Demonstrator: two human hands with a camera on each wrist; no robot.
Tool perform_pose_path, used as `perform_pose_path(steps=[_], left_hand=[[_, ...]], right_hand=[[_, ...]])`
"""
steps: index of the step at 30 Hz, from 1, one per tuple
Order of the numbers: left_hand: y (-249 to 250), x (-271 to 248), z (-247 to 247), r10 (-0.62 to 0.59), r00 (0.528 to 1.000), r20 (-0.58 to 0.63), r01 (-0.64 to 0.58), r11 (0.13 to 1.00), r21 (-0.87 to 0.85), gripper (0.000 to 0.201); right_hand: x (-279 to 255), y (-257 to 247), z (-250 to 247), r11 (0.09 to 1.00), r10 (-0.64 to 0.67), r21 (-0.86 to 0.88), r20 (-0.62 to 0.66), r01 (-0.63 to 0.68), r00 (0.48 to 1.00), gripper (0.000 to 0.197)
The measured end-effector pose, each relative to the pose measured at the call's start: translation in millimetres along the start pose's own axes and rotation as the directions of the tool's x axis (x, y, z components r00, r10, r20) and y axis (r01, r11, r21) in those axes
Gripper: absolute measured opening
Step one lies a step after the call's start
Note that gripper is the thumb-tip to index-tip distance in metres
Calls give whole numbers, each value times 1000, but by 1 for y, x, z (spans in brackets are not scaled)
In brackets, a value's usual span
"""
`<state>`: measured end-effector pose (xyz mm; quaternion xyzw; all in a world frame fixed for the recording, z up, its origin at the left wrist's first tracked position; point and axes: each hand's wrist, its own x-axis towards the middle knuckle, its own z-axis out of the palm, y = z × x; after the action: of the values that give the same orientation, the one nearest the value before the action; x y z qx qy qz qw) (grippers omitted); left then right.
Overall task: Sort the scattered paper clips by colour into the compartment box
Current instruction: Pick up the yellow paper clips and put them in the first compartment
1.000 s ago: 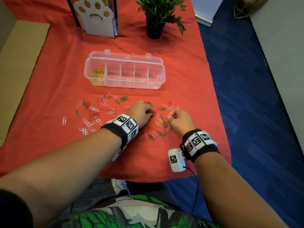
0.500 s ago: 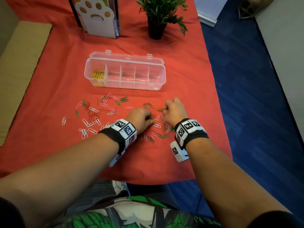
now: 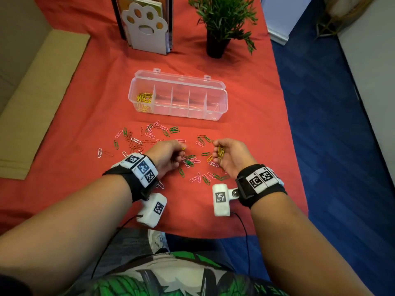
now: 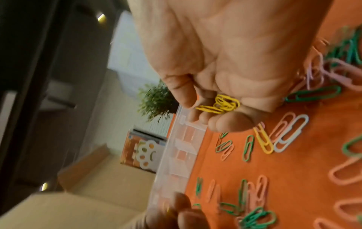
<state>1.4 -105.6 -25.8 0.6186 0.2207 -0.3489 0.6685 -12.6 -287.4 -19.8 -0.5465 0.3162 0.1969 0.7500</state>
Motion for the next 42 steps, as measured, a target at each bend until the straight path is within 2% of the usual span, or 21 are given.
perform_pose_path(steps=[2, 3, 4, 5, 7, 8, 9, 11, 14, 16, 17, 18, 20, 22, 24, 27, 31, 34, 37, 39, 42], left_hand=[[5, -5, -7, -72, 996, 54, 78, 989, -127, 24], [7, -7, -10, -86, 993, 80, 98, 983, -153, 23], [8, -9, -12, -88, 991, 97, 104, 981, -165, 23], [9, -10, -13, -82, 991, 108, 100, 980, -171, 22], [10, -11, -16, -62, 990, 123, 81, 984, -159, 24], [10, -11, -16, -52, 991, 127, 70, 987, -145, 28], [9, -10, -17, -43, 991, 129, 60, 990, -130, 33], [8, -10, -19, -31, 990, 134, 45, 994, -104, 41], [5, -11, -24, -1, 992, 126, 11, 997, -79, 41], [3, -12, -27, 10, 994, 109, -2, 998, -70, 40], [2, -12, -28, 13, 995, 102, -5, 997, -75, 39], [2, -11, -29, 12, 995, 99, -4, 996, -85, 36], [4, -11, -31, 0, 995, 96, 11, 993, -114, 29], [5, -11, -33, -7, 995, 99, 22, 989, -143, 26], [7, -12, -36, 4, 995, 96, 11, 989, -147, 27], [8, -13, -40, 18, 997, 82, -4, 987, -163, 28], [16, -13, -44, 39, 996, 75, -23, 979, -202, 20], [23, -14, -49, 24, 995, 94, 0, 968, -250, 23], [27, -12, -58, 15, 995, 102, 16, 955, -297, 36], [30, -10, -65, 13, 995, 95, 19, 944, -330, 39], [34, -12, -71, 36, 998, 60, -16, 949, -315, 21]], right_hand=[[-2, 2, 2, 999, 25, 47, -20, -24, 999, 19], [1, 4, 1, 999, -7, -46, -63, 4, 998, 19], [5, 6, 0, 973, -66, -227, -116, 38, 991, 20], [7, 7, -1, 890, -142, -452, -156, 57, 977, 20], [10, 10, -4, 549, -273, -835, -158, 19, 949, 18], [9, 12, -3, 366, -299, -930, -143, -26, 943, 22], [9, 15, -4, 229, -311, -971, -134, -62, 941, 29], [10, 25, -1, 122, -347, -988, -136, -99, 928, 40], [16, 33, 7, 90, -431, -992, -115, -84, 895, 39], [19, 29, 10, 108, -386, -992, -103, -66, 917, 29], [19, 26, 11, 154, -354, -986, -108, -56, 929, 23], [18, 23, 11, 243, -310, -969, -117, -40, 943, 15], [16, 21, 12, 517, -244, -856, -127, 18, 961, 17], [8, 20, 15, 820, -171, -569, -144, 60, 975, 22], [1, 19, 19, 974, -86, -216, -90, 65, 992, 24], [-6, 12, 24, 996, -51, 77, 26, 49, 998, 21], [-7, 6, 31, 976, -22, 216, 117, -4, 993, 24], [-6, 2, 35, 941, 23, 326, 203, -89, 979, 26], [-2, -2, 40, 926, 32, 351, 292, -138, 956, 41], [-1, -4, 45, 931, 25, 338, 312, -136, 950, 40], [0, -6, 53, 957, -2, 280, 269, -77, 963, 29]])
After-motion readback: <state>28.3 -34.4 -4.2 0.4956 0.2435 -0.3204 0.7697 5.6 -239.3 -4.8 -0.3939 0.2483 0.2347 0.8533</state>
